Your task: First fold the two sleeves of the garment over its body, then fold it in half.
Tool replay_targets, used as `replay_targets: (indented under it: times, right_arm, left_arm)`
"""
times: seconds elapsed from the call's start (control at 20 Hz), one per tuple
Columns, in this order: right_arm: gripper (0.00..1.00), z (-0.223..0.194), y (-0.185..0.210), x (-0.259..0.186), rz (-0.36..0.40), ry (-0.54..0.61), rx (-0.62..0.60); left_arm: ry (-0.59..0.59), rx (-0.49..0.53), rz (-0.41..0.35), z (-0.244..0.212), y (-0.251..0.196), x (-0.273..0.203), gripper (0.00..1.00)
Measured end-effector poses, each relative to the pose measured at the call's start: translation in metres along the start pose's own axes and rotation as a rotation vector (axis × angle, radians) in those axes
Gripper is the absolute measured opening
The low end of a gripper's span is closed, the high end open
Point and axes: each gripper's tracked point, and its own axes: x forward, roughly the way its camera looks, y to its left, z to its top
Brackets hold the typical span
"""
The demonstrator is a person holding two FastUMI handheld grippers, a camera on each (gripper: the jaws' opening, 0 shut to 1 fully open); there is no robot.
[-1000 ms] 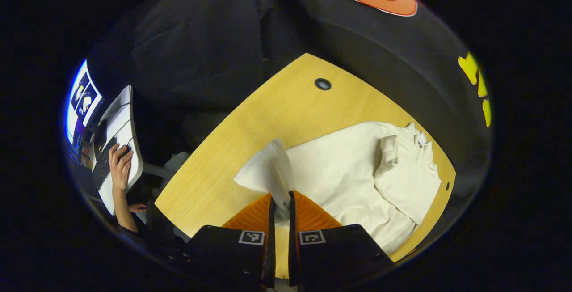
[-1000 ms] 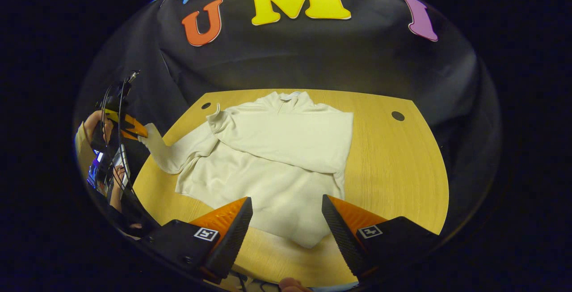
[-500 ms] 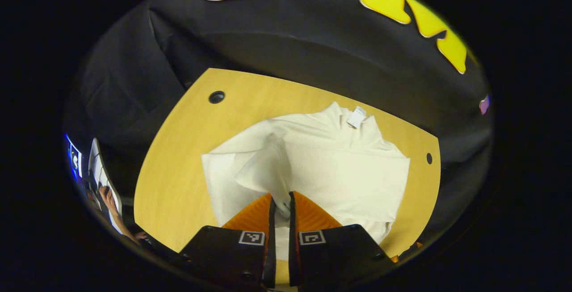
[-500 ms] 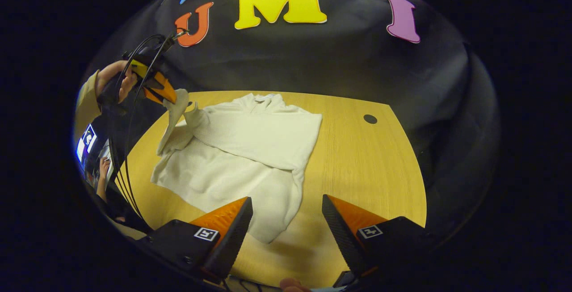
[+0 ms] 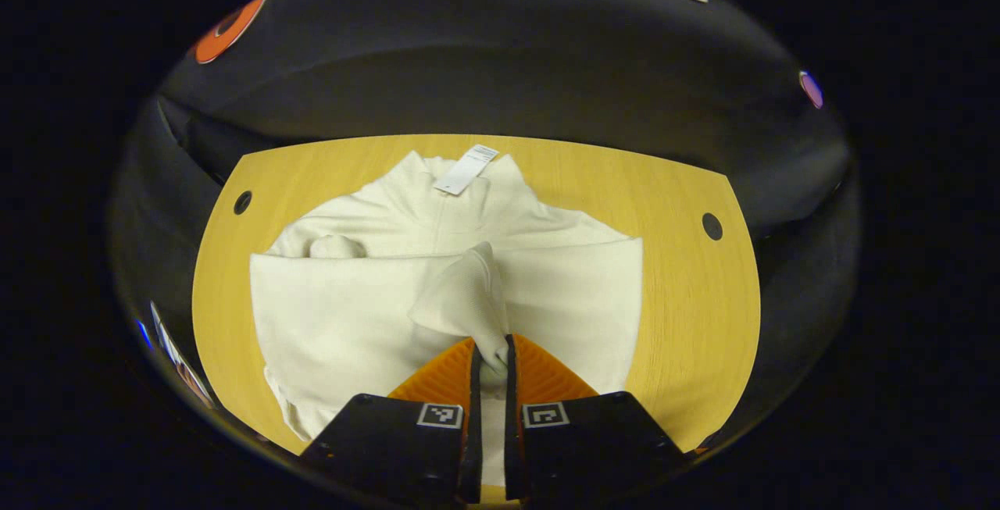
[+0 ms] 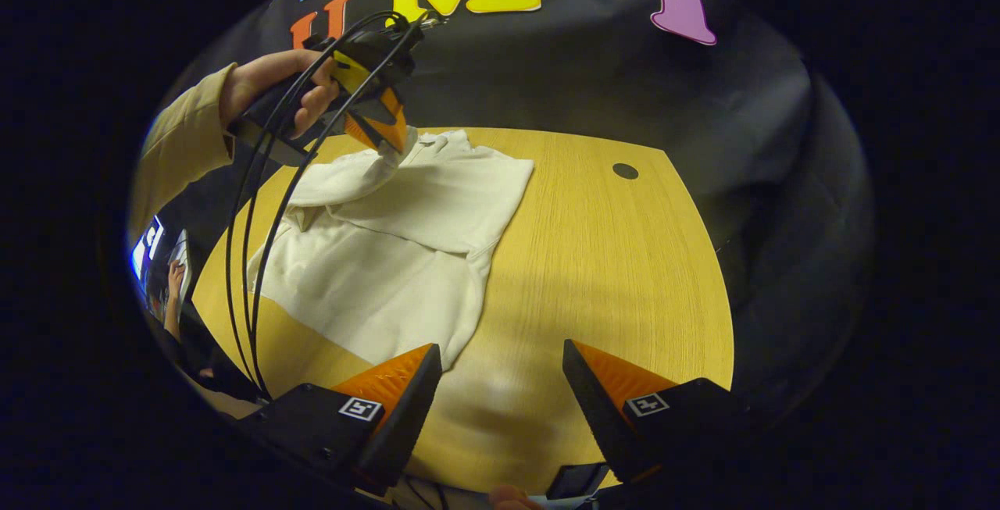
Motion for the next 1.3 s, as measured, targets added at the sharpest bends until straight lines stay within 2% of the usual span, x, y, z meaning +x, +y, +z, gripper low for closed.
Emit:
replay_targets:
  times: [0.3, 0.4, 0.55, 0.6, 0.7, 0.75, 0.8, 0.85, 1.0, 1.15, 1.3]
  right_arm:
    - [0.97, -0.016, -0.009, 0.004, 0.003, 0.033, 0.013]
    - [0.97, -0.020, -0.011, 0.001, 0.004, 0.034, 0.013]
    - [0.97, -0.024, -0.014, 0.000, -0.001, 0.037, 0.006]
    - [0.97, -0.024, -0.014, -0.001, -0.001, 0.037, 0.010]
    - [0.97, -0.024, -0.015, -0.002, -0.004, 0.035, 0.018]
    - [0.97, -0.023, -0.015, -0.002, -0.007, 0.033, 0.019]
    - [0.97, -0.023, -0.014, -0.002, -0.009, 0.033, 0.019]
    - [0.97, -0.022, -0.012, -0.002, -0.009, 0.032, 0.020]
    - [0.97, -0.018, -0.001, -0.003, -0.010, 0.024, 0.012]
    - [0.97, -0.015, 0.016, -0.002, -0.004, 0.007, -0.019]
    - [0.97, -0.014, 0.043, 0.002, 0.017, -0.001, -0.026]
  left_arm:
    - [-0.063, 0.054, -0.066, 0.076, -0.070, 0.024, 0.14]
    - [-0.073, 0.074, -0.061, 0.059, -0.069, 0.034, 0.14]
    - [-0.045, 0.016, -0.104, 0.062, -0.084, 0.048, 0.17]
    - [-0.038, -0.013, -0.130, 0.059, -0.087, 0.049, 0.19]
    - [-0.024, -0.066, -0.209, 0.057, -0.098, 0.049, 0.34]
    - [-0.017, -0.087, -0.244, 0.056, -0.102, 0.045, 0.34]
    - [-0.010, -0.096, -0.251, 0.053, -0.100, 0.041, 0.53]
    - [-0.015, -0.094, -0.243, 0.053, -0.095, 0.040, 0.59]
    - [-0.049, -0.100, -0.223, 0.049, -0.080, 0.033, 0.66]
    - [-0.057, -0.151, -0.248, 0.033, -0.059, 0.020, 0.80]
    - [-0.065, -0.130, -0.190, 0.013, -0.010, 0.006, 0.84]
